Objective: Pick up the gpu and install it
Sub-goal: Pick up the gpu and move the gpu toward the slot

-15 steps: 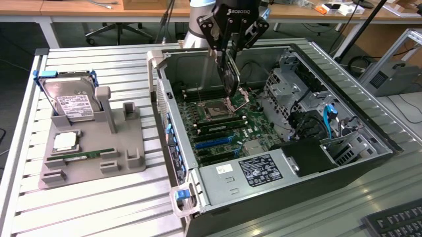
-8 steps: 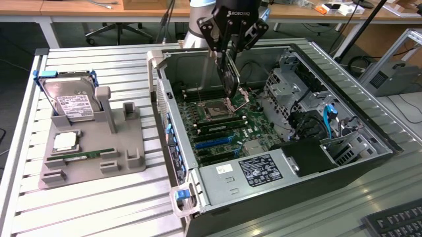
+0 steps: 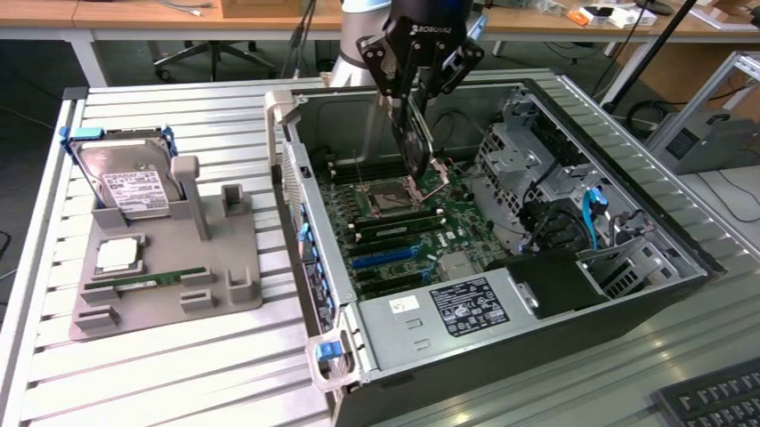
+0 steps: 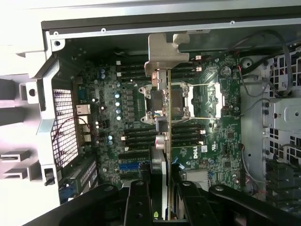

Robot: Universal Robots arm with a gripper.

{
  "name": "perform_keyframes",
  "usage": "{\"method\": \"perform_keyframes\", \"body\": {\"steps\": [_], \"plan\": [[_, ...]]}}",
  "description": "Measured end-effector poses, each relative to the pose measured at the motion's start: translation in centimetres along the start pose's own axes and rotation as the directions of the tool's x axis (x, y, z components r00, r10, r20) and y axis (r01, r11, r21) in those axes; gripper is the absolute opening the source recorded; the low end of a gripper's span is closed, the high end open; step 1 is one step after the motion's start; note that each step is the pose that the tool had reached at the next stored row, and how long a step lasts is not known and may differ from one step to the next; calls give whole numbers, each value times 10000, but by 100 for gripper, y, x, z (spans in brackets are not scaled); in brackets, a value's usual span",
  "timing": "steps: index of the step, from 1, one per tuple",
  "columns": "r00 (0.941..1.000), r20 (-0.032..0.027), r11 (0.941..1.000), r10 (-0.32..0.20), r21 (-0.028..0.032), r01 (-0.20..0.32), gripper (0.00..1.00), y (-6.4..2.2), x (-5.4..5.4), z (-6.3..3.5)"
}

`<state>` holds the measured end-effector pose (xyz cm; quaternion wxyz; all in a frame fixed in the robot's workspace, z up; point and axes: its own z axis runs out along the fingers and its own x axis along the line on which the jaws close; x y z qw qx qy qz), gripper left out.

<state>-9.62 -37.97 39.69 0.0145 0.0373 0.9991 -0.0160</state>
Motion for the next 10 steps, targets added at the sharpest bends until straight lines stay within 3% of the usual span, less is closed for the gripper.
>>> {"method": "perform_keyframes", "body": {"steps": [10], "plan": [[10000,1,10000,0,-1,0,27,-7,-59,98]]}}
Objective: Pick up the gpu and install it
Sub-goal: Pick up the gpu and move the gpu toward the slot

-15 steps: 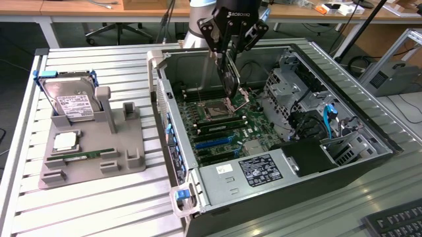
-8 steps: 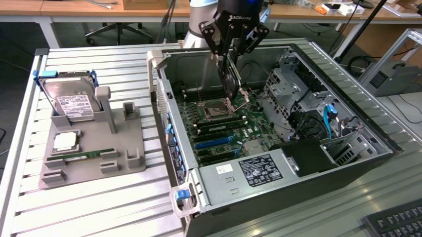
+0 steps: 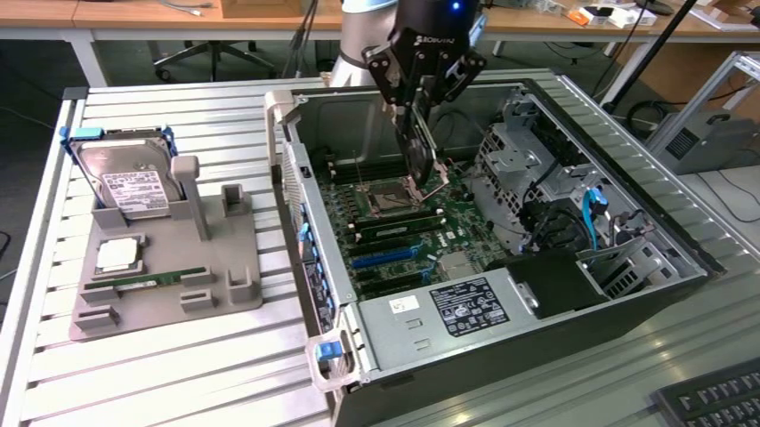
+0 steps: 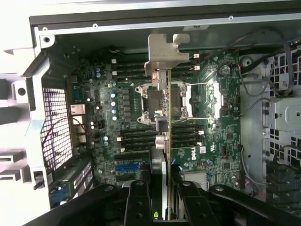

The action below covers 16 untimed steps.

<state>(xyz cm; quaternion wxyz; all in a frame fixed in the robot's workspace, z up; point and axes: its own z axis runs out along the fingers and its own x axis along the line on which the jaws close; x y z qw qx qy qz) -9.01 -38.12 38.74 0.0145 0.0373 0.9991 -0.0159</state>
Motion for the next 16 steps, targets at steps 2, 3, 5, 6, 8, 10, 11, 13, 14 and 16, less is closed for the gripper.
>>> {"method": "perform_keyframes", "body": {"steps": [2,3,5,6,8,10,11,13,14,16], "plan": [[10000,-1,10000,-1,1,1,27,-1,-9,15],[10000,-1,10000,0,0,0,27,-1,-14,22],[10000,-1,10000,-1,1,1,27,-1,-33,39],[10000,0,10000,0,-1,0,27,-1,-51,52],[10000,0,10000,0,1,0,27,2,-87,69],[10000,0,10000,0,0,0,27,4,-110,81],[10000,0,10000,0,0,0,27,5,-122,87],[10000,0,10000,-1,1,1,27,7,-145,97],[10000,0,10000,-1,0,1,27,8,-156,102],[10000,0,10000,0,0,0,27,10,-182,114]]}}
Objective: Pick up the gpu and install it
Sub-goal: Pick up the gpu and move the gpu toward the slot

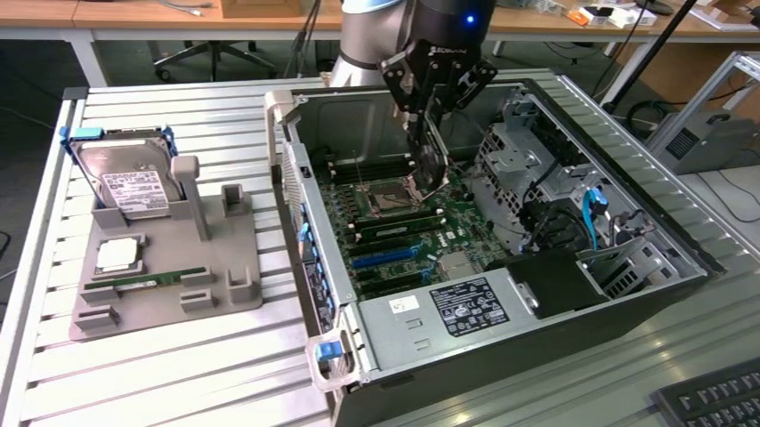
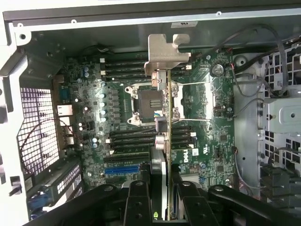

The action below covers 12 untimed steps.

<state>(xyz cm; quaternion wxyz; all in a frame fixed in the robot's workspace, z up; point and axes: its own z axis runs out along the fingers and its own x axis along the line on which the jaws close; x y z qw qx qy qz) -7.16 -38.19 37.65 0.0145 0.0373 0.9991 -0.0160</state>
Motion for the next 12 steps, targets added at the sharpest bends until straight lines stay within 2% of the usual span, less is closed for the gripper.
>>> {"method": "perform_keyframes", "body": {"steps": [4,12], "plan": [[10000,0,10000,0,2,0,27,6,-77,33],[10000,-1,10000,1,3,-1,27,9,-116,50]]}}
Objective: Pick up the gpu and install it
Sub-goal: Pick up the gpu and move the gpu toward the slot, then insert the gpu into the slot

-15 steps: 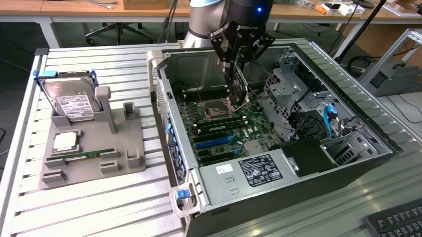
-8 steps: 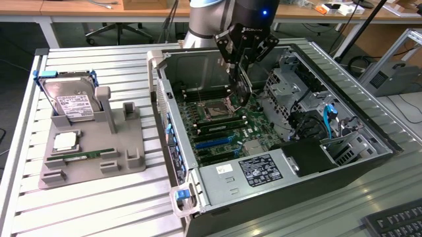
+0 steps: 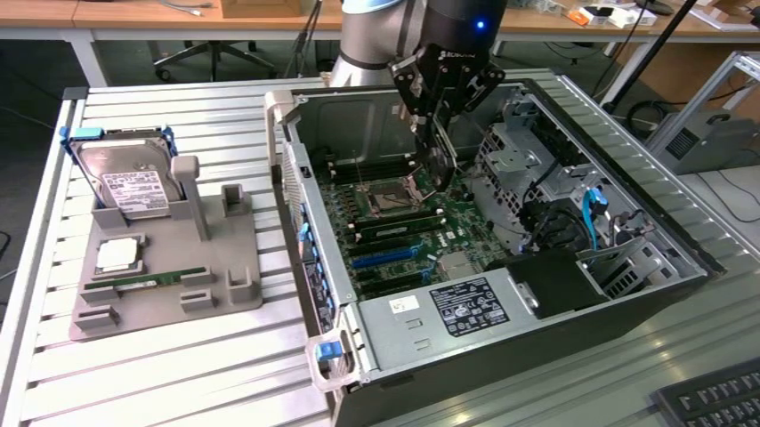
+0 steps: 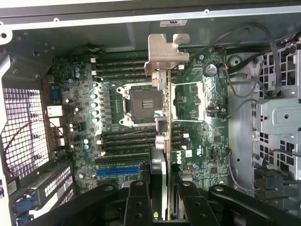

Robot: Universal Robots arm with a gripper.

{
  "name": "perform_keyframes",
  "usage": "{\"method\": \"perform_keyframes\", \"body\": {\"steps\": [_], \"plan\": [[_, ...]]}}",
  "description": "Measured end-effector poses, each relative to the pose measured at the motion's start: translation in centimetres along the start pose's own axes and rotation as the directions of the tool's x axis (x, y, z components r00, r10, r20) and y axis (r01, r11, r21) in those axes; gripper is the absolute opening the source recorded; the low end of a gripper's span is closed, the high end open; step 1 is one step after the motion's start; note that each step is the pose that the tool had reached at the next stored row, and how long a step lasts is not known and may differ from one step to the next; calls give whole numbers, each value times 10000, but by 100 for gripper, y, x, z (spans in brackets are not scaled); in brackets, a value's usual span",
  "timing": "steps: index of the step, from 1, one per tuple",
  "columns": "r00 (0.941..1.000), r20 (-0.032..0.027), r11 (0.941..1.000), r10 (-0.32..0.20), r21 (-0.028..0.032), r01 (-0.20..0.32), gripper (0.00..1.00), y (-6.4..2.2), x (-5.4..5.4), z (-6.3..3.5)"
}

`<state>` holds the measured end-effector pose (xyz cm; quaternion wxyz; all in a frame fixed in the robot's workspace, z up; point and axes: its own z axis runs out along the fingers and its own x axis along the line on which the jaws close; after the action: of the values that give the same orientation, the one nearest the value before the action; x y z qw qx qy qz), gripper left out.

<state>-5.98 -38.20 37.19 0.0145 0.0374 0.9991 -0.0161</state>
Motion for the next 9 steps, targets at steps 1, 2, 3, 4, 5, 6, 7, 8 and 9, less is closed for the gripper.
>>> {"method": "perform_keyframes", "body": {"steps": [1,2,3,4,5,6,7,8,9], "plan": [[10000,0,10000,-1,0,1,27,0,0,0],[10000,0,10000,-1,0,1,27,0,0,0],[10000,0,10000,-1,0,1,27,0,0,0],[10000,0,10000,0,0,0,27,0,0,0],[10000,1,10000,-1,-1,1,27,0,0,0],[10000,0,10000,-1,0,1,27,0,0,0],[10000,0,10000,-1,0,1,27,0,0,0],[10000,0,10000,-8,-1,8,27,0,0,0],[10000,1,10000,-27,-1,27,27,0,0,0]]}}
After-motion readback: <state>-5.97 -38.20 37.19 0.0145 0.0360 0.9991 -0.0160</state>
